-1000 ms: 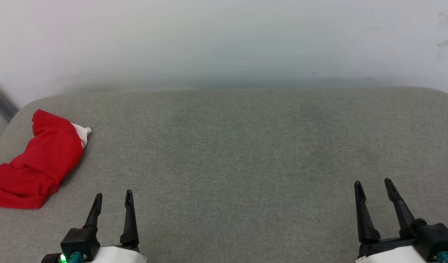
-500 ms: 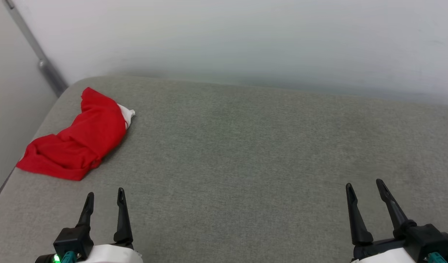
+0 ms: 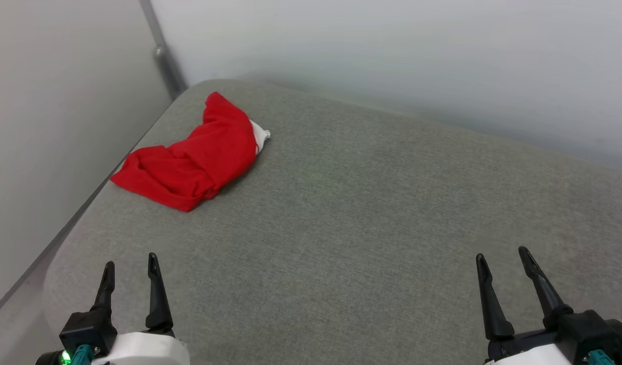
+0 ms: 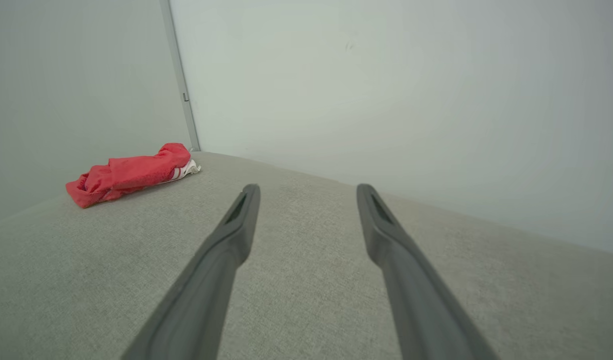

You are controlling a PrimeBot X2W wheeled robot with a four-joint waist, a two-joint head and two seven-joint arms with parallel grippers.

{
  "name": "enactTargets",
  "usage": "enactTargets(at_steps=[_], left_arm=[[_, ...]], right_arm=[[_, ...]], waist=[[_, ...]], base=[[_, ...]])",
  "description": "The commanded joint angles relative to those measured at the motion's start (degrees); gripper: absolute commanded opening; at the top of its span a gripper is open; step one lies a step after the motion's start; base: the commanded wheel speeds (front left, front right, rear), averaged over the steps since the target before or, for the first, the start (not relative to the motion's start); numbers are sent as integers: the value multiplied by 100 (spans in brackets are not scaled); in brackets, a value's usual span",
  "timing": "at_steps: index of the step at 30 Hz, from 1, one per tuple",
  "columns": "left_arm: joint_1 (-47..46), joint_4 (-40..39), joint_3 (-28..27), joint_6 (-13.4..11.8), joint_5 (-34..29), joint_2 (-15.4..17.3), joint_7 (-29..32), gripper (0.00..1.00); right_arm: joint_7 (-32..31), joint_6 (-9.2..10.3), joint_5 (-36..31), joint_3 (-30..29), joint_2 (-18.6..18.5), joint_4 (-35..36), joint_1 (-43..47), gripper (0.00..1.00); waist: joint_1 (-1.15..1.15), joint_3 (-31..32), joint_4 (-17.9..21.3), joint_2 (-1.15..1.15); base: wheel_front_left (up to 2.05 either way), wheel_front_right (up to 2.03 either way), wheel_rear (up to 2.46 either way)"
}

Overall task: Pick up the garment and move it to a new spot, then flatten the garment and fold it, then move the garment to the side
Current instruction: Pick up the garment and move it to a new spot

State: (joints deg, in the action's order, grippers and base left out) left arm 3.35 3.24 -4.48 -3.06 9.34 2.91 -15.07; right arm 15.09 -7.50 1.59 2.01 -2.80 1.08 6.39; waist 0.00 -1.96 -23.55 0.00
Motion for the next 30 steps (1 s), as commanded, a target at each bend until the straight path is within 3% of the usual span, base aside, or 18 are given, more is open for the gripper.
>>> enactTargets(at_steps=[1,6,14,18,23,30], left_arm=[[-38,-17,-22,-21,34,-3,-16,100],[4,20,-111,-42,104,-3,-16,100],[-31,78,-241,4,151,-4,-16,100],[-384,252,-465,274,163,21,-16,100],[-1297,755,-841,683,186,365,-16,100],[-2758,1545,-1016,948,342,1025,-16,100]], right_arm=[[12,2,-6,-3,-16,7,1,100],[12,2,-71,44,-16,10,-41,100],[12,2,-118,81,-16,3,-40,100],[12,2,-189,73,-17,40,-26,100],[12,2,-380,33,-17,137,-194,100],[12,2,-710,-114,-16,307,-506,100]], waist=[[0,-43,-241,0],[0,-64,-583,0],[0,-70,-582,0],[0,-148,-453,0],[0,-493,-217,0],[0,-1149,82,0]], base=[[0,0,0],[0,0,0],[0,0,0],[0,0,0],[0,0,0],[0,0,0]])
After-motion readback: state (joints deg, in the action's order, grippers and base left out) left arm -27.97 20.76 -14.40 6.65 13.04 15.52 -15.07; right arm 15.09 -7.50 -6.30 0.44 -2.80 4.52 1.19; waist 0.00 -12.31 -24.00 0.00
